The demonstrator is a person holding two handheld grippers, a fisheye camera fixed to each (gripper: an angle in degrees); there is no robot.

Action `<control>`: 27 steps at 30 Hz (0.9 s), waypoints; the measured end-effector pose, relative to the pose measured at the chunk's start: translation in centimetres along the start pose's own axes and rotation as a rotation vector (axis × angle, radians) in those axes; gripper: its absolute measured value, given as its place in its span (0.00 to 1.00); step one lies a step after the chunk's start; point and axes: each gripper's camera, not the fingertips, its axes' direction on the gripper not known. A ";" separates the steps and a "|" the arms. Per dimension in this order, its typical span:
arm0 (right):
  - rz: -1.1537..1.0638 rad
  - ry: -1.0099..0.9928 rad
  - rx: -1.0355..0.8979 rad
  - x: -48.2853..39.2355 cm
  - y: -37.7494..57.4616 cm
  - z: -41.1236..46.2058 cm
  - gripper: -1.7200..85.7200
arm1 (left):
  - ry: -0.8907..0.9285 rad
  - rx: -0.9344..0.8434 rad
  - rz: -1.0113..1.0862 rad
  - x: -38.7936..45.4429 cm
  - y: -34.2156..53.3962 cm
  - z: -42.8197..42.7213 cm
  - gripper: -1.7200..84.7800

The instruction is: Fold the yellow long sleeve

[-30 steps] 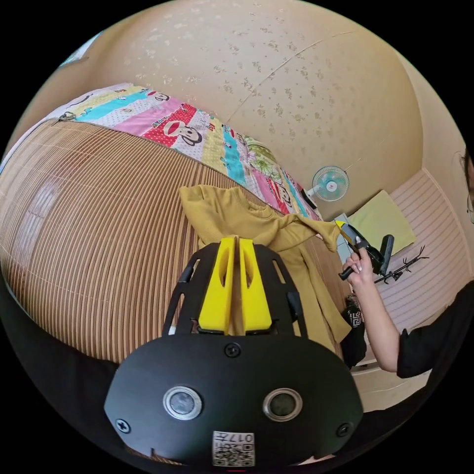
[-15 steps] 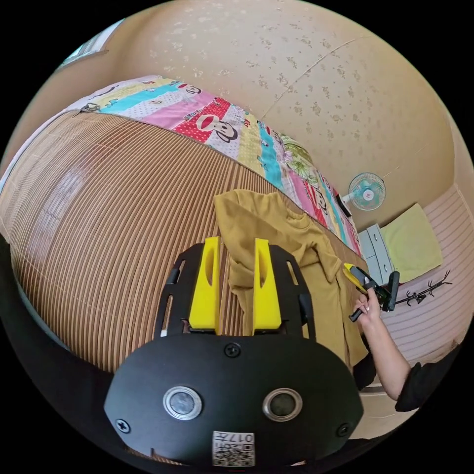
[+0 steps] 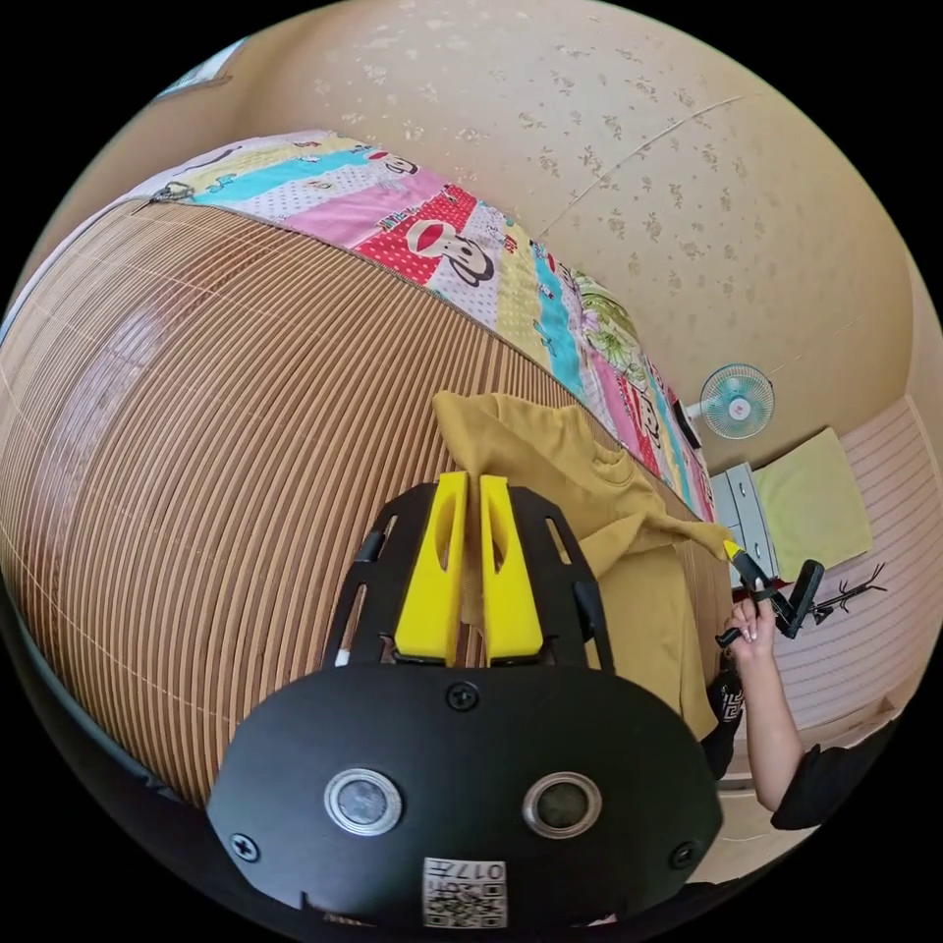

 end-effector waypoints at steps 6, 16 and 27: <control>0.294 -0.141 -0.210 5.8 3.7 4.8 0.07 | 0.006 0.018 0.069 1.2 2.6 -2.1 0.10; 0.377 -0.006 -0.066 2.9 -1.8 5.3 0.14 | 0.008 0.009 0.047 3.7 7.0 -4.1 0.14; 0.011 0.371 -0.039 -11.8 -9.1 3.4 0.06 | -0.051 -0.099 -0.053 1.8 16.4 -7.4 0.13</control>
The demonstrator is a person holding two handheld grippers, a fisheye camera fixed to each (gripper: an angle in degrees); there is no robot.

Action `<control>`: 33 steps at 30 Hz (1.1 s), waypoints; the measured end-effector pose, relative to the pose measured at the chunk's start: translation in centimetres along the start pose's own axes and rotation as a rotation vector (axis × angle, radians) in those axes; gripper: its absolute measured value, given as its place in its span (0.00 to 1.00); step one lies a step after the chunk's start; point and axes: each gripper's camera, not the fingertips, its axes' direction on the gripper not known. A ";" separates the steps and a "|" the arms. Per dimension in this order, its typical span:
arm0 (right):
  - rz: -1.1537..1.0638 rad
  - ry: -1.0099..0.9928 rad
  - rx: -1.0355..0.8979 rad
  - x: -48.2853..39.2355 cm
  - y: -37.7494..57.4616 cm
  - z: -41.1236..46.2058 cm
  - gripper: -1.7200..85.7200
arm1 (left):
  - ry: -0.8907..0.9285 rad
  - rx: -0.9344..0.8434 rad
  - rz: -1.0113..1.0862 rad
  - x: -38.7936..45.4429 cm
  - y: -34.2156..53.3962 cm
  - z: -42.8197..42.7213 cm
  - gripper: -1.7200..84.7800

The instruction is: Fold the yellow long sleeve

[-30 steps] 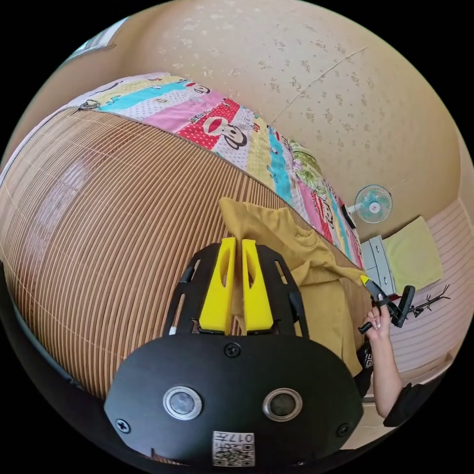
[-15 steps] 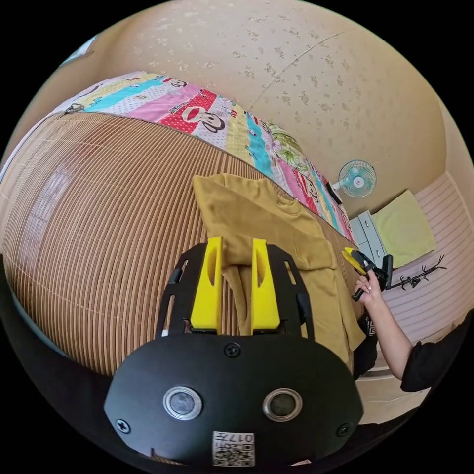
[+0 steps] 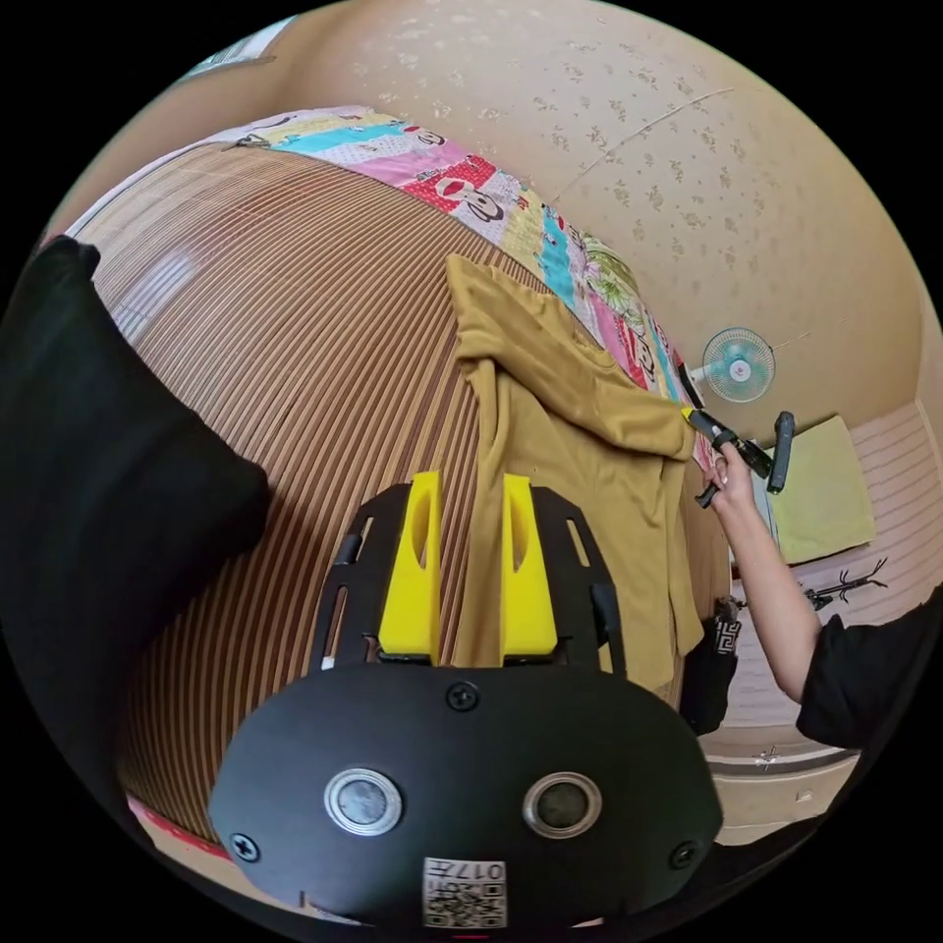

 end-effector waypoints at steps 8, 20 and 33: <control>0.086 0.121 0.049 0.2 -3.3 1.9 0.07 | -0.046 -0.098 0.076 1.3 3.2 0.7 0.13; 0.162 -0.082 -0.065 2.6 10.5 -13.1 0.11 | -0.113 -0.322 0.226 2.8 4.0 2.2 0.06; 0.026 -0.101 -0.457 0.5 26.6 -23.0 0.10 | -0.448 -0.306 0.211 1.6 4.2 -0.4 0.04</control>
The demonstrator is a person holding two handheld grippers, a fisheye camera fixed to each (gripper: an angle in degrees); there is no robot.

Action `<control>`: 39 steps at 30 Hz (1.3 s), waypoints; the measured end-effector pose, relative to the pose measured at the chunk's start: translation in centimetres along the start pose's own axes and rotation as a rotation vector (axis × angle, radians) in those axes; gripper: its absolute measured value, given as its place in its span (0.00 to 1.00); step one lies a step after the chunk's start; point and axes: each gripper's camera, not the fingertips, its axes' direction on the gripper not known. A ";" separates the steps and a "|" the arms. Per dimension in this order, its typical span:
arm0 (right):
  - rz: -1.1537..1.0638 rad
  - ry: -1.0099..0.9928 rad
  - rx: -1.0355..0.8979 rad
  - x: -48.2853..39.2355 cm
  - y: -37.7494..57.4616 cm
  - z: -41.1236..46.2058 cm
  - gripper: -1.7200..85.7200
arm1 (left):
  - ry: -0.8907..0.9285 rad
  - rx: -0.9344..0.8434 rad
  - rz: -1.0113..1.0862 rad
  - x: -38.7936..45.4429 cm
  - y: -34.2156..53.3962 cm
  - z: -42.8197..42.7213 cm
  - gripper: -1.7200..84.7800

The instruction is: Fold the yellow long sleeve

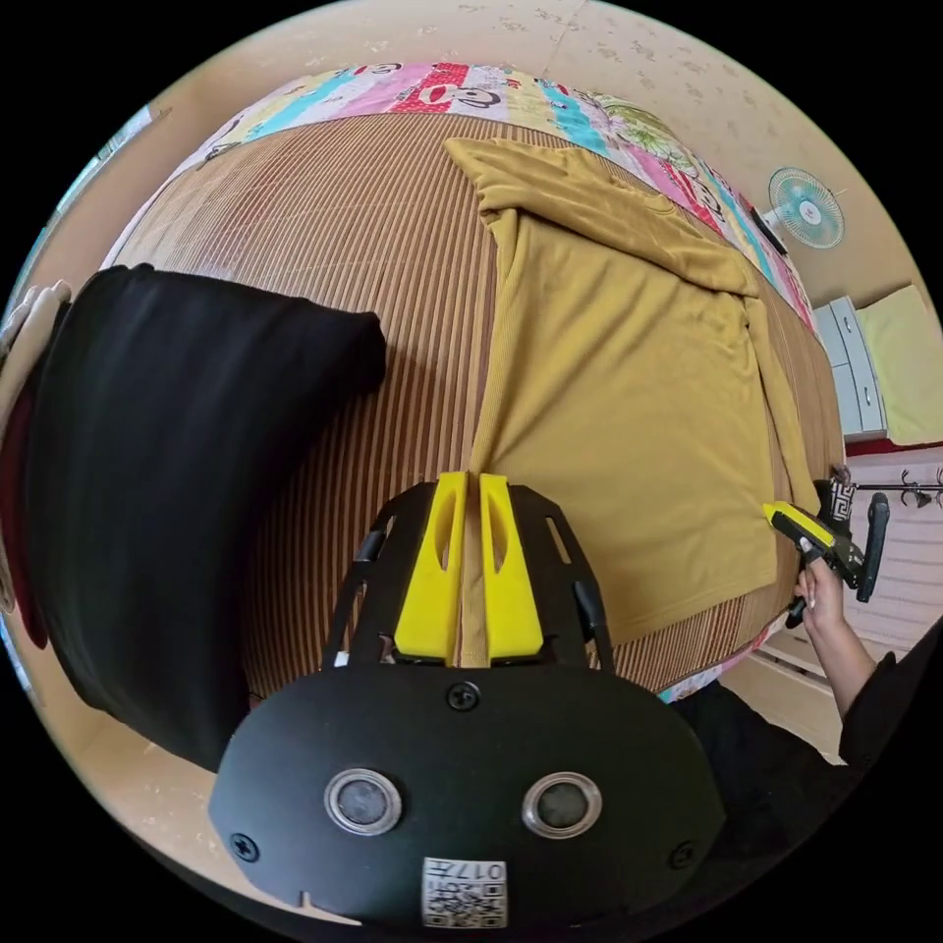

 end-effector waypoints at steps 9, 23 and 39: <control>0.603 -0.440 0.134 12.4 6.5 -8.7 0.12 | 0.135 0.136 -0.259 -3.6 3.9 -3.6 0.06; 1.720 -0.994 0.804 30.4 19.2 -5.5 0.09 | 0.255 0.089 -0.089 4.3 1.9 -2.8 0.07; 0.907 -0.393 0.801 33.1 9.0 -22.2 0.04 | 0.340 0.072 -0.142 2.2 3.8 -0.7 0.07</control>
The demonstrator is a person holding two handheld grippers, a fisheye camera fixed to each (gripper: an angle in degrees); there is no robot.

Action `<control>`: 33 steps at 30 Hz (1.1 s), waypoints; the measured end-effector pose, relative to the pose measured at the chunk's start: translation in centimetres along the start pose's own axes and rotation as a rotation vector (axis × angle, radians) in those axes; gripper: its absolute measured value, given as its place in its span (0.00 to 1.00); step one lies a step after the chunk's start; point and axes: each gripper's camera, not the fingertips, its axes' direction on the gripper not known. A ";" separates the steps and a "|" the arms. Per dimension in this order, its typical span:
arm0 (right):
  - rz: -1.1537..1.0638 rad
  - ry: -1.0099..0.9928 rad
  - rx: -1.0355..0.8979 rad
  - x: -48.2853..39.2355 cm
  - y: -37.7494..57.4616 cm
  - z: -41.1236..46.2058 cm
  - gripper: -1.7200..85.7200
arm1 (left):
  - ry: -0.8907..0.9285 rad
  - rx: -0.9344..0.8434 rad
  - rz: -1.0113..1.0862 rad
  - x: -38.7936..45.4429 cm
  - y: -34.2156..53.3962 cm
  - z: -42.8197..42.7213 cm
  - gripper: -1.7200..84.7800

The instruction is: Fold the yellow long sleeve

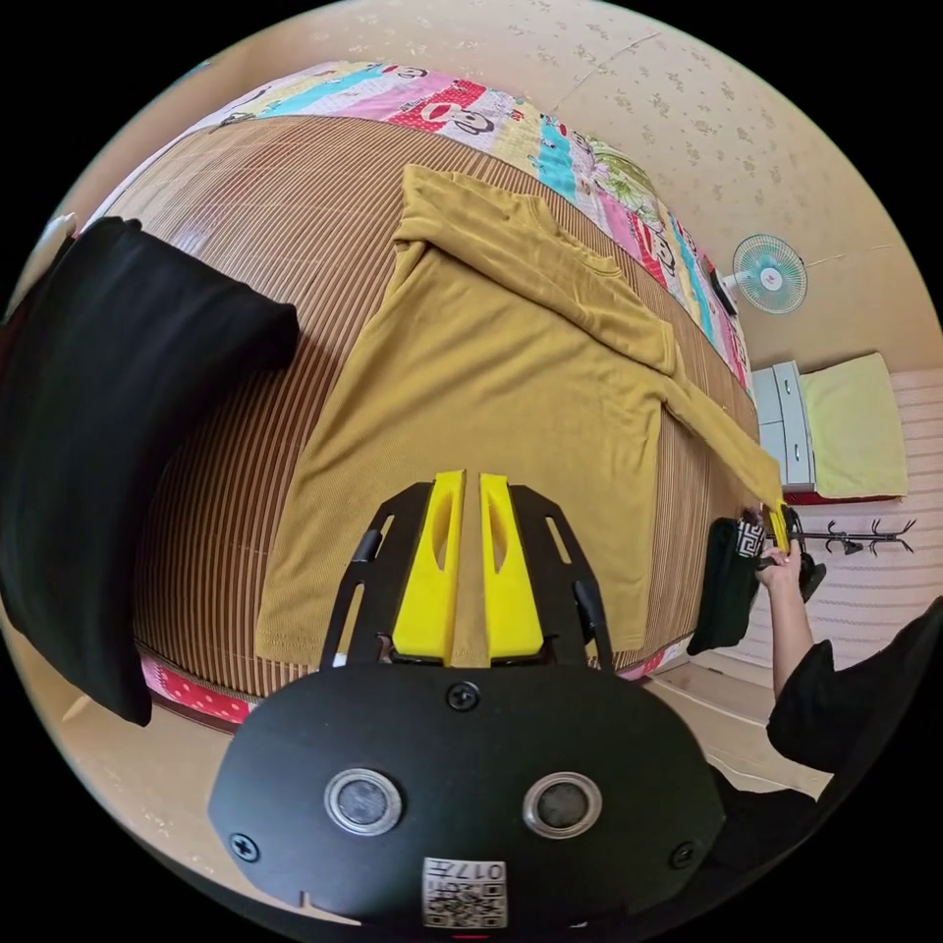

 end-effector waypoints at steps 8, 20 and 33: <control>-0.282 0.044 0.094 -14.9 3.5 8.1 0.05 | 0.040 0.017 0.013 -0.1 1.4 -0.3 0.07; -1.018 -0.187 -0.540 -42.0 42.8 38.8 0.07 | 0.126 0.145 -0.028 -1.4 2.0 -0.7 0.08; -0.646 0.000 -0.542 -23.0 40.6 36.5 0.10 | 0.114 0.315 0.181 0.9 -6.2 0.2 0.09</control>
